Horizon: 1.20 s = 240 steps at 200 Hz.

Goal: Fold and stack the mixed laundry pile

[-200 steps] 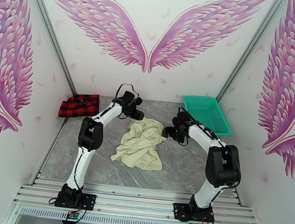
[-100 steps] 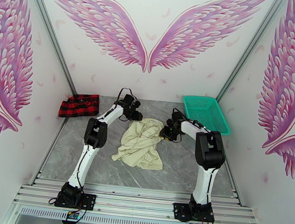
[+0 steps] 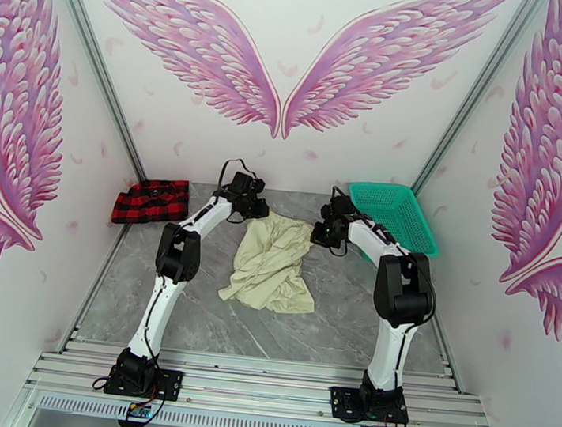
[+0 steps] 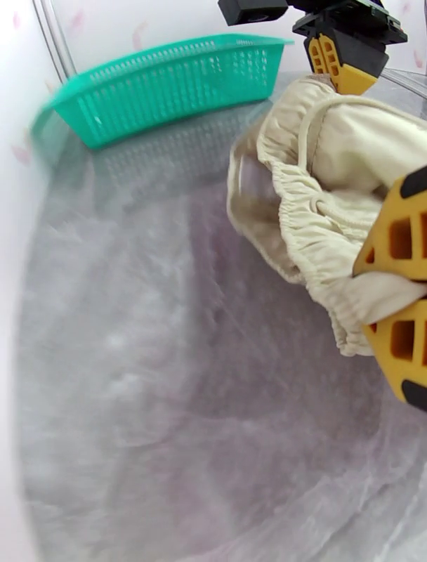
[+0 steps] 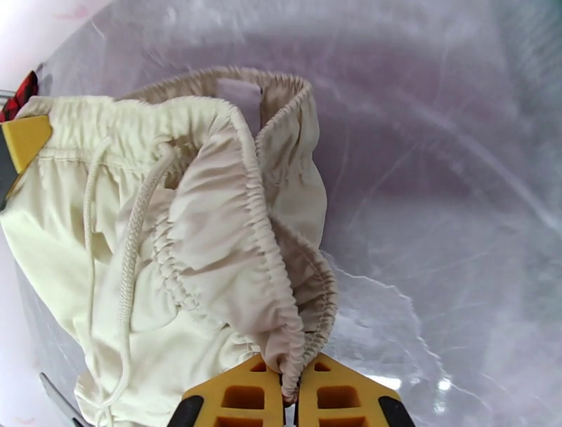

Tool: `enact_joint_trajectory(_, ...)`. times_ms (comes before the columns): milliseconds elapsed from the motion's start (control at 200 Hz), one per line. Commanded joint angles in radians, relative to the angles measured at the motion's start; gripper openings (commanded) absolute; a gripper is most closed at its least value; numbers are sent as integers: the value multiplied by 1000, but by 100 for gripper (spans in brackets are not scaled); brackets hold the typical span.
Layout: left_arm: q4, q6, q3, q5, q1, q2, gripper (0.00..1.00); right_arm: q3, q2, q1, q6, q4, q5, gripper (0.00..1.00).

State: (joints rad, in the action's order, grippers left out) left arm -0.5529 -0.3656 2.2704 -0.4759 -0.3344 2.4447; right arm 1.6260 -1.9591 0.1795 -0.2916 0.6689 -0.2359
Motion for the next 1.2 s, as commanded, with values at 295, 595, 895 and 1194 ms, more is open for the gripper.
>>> enact_joint_trajectory(295,128,180,-88,9,18,-590,0,195,370,5,139,-8,149,0)
enact_joint_trajectory(595,8,376,-164,17,-66,-949,0,338,570,7,159,-4,111,0)
enact_joint_trajectory(895,-177,371,-212,228,-270,-1122,0,436,699,7,169,72,165,0)
enact_joint_trajectory(1194,-277,232,-352,663,-367,-1089,0,471,584,7,209,166,83,0)
